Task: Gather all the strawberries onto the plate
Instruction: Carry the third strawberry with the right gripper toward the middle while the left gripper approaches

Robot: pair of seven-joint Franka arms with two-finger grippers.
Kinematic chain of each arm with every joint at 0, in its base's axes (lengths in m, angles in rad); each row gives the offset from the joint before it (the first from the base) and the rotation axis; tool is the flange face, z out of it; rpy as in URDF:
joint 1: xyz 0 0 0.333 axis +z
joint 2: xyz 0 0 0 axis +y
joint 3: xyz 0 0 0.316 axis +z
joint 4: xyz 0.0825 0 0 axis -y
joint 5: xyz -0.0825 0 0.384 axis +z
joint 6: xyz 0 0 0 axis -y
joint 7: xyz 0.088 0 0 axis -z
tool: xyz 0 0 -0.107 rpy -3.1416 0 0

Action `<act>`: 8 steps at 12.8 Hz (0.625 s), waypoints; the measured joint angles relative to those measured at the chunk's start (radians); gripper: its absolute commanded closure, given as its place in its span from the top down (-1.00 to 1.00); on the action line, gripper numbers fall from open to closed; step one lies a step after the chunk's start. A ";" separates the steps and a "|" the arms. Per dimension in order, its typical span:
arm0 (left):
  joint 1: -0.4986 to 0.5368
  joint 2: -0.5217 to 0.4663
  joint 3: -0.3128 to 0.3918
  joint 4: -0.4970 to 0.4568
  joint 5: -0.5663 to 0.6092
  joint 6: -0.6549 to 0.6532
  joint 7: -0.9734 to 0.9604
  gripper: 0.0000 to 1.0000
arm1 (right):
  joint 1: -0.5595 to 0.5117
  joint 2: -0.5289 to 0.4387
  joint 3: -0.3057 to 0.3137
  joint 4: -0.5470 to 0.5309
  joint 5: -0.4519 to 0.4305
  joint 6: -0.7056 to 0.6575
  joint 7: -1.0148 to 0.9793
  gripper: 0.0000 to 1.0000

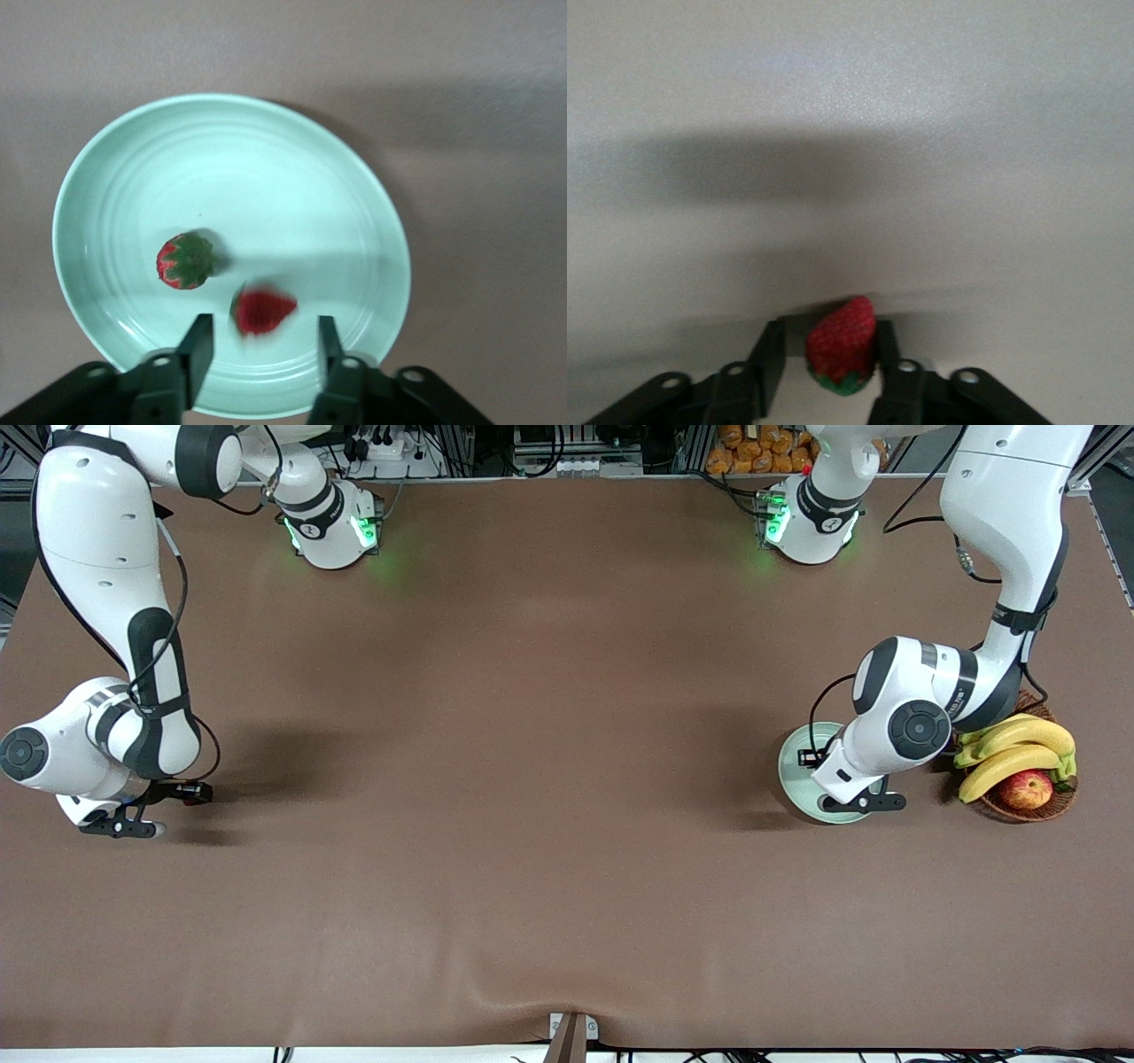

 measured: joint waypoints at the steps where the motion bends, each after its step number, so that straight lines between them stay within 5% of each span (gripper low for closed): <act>1: 0.000 -0.010 -0.001 0.012 0.000 -0.001 0.000 1.00 | 0.000 0.000 0.000 0.001 0.000 0.000 -0.014 -1.00; 8: -0.016 -0.122 -0.108 0.349 -0.008 -0.405 -0.045 1.00 | 0.002 -0.016 0.008 0.042 0.000 -0.052 -0.056 -1.00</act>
